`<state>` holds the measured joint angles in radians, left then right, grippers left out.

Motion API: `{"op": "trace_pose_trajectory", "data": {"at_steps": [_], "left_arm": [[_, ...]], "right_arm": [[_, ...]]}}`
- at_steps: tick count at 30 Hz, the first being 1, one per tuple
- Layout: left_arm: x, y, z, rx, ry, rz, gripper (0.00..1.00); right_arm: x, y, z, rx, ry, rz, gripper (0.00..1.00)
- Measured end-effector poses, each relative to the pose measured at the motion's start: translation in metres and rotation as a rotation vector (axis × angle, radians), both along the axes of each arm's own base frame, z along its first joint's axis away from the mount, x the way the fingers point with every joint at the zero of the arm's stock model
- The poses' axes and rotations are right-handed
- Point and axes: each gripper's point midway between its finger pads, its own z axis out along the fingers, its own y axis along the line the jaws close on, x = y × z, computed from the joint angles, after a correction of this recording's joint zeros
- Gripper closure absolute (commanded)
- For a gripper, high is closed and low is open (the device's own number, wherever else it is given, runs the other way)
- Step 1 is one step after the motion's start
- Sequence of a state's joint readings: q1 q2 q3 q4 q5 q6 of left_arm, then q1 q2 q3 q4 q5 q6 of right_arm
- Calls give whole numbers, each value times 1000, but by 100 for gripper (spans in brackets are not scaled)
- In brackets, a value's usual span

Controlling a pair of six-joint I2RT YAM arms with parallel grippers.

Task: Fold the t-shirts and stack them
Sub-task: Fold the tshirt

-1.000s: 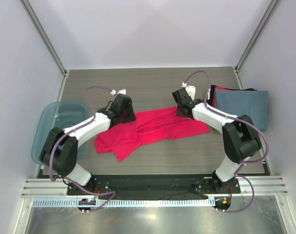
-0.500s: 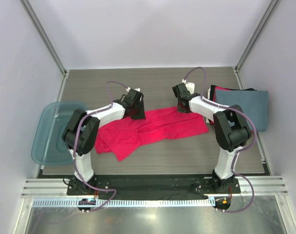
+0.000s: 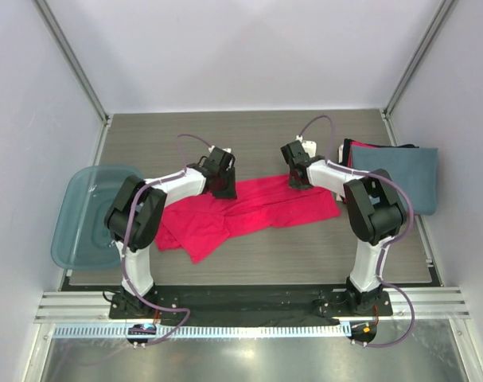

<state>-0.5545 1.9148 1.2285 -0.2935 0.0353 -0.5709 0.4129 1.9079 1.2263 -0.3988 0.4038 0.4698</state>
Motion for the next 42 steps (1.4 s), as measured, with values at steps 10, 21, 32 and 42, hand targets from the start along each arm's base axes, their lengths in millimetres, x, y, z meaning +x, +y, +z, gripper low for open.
{"op": "trace_pose_trajectory", "data": {"at_steps": [10, 21, 32, 42], "left_arm": [[3, 4, -1, 29, -4, 13, 71], [5, 5, -2, 42, -4, 18, 71], [5, 4, -1, 40, -3, 16, 70], [5, 3, -1, 24, 6, 11, 70]], "right_arm": [[-38, -8, 13, 43, 5, 14, 93], [-46, -2, 42, 110, -37, 38, 90], [-31, 90, 55, 293, -48, 226, 89], [-41, 165, 23, 443, 30, 360, 92]]}}
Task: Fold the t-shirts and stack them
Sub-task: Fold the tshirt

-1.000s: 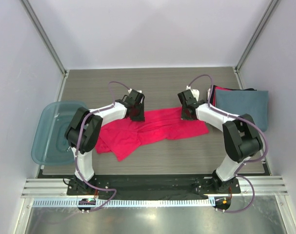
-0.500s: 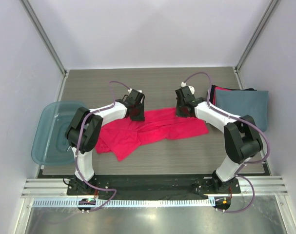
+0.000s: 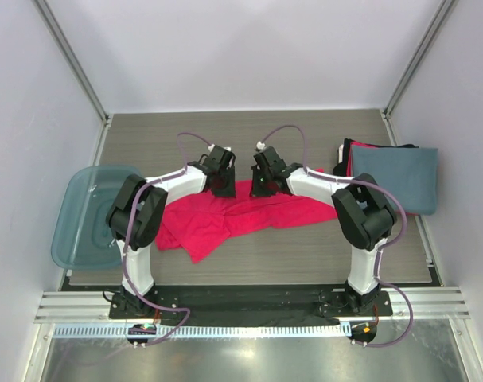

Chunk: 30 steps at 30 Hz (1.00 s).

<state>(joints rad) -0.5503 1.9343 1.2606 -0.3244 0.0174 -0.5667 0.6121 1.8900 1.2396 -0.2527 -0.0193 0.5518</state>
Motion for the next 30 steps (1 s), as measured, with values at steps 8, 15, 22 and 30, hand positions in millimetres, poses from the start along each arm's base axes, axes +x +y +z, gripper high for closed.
{"op": "trace_pose_trajectory", "data": {"at_steps": [8, 15, 22, 30], "left_arm": [[-2, -3, 0, -27, 17, -14, 73], [-2, -4, 0, -28, 17, -15, 73], [-2, -3, 0, -27, 16, -14, 73], [-2, -3, 0, -26, 15, -14, 73]], "right_arm": [[0, 13, -10, 50, 26, 21, 93], [-2, 21, -9, 84, 22, 36, 94], [-38, 17, -21, 81, 64, 58, 94], [-67, 10, 3, 98, 42, 81, 93]]}}
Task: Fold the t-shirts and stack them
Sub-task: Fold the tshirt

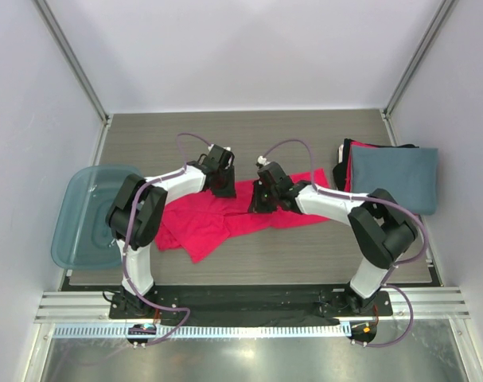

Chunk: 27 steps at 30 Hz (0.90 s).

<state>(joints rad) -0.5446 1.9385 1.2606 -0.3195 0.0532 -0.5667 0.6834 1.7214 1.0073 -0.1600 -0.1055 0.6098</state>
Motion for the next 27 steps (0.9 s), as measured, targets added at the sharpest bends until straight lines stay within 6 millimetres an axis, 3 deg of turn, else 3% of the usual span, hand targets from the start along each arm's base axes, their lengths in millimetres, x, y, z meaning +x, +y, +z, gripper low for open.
{"op": "trace_pose_trajectory", "data": {"at_steps": [4, 9, 15, 19, 27], "left_arm": [[0, 0, 0, -2, 0, -2, 73], [-3, -3, 1, -31, -19, -15, 71], [-6, -5, 2, -49, -28, -29, 71], [-7, -7, 2, -49, -34, -44, 70], [-7, -7, 3, -42, -43, -51, 70]], "right_arm": [[4, -4, 15, 0, -42, -20, 93], [16, -23, 18, -67, -76, -82, 93], [60, -50, 25, -123, -117, -184, 93], [75, -58, 8, -163, -103, -207, 94], [59, -68, -19, -221, -44, -185, 94]]}}
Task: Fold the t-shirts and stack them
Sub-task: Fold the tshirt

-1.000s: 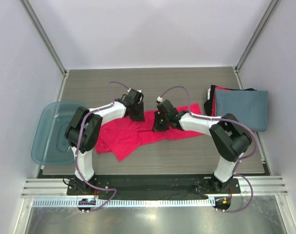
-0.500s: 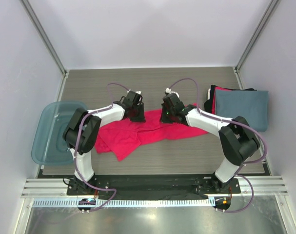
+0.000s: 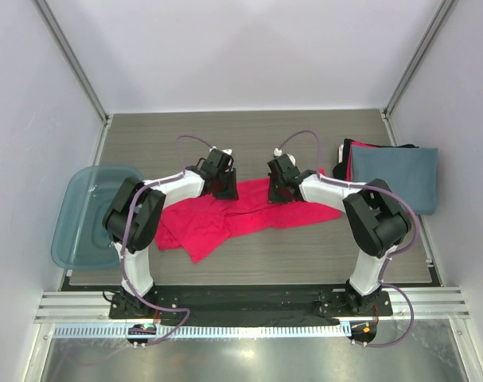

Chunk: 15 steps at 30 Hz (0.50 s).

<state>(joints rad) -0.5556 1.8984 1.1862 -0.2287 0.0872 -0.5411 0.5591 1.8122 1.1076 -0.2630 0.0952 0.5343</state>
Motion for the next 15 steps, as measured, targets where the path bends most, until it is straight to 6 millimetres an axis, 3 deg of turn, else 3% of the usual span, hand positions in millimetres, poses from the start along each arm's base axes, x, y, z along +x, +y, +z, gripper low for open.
{"op": "trace_pose_trajectory", "data": {"at_steps": [3, 8, 15], "left_arm": [[2, 3, -1, 16, -5, 11, 70], [4, 5, -1, 38, -4, 23, 70], [5, 6, -1, 43, -6, 25, 70]], "right_arm": [[-16, -10, -8, -15, 23, 2, 94], [-37, -24, 2, -8, 12, 0, 94], [-27, -46, 28, 10, -55, -59, 93]]}}
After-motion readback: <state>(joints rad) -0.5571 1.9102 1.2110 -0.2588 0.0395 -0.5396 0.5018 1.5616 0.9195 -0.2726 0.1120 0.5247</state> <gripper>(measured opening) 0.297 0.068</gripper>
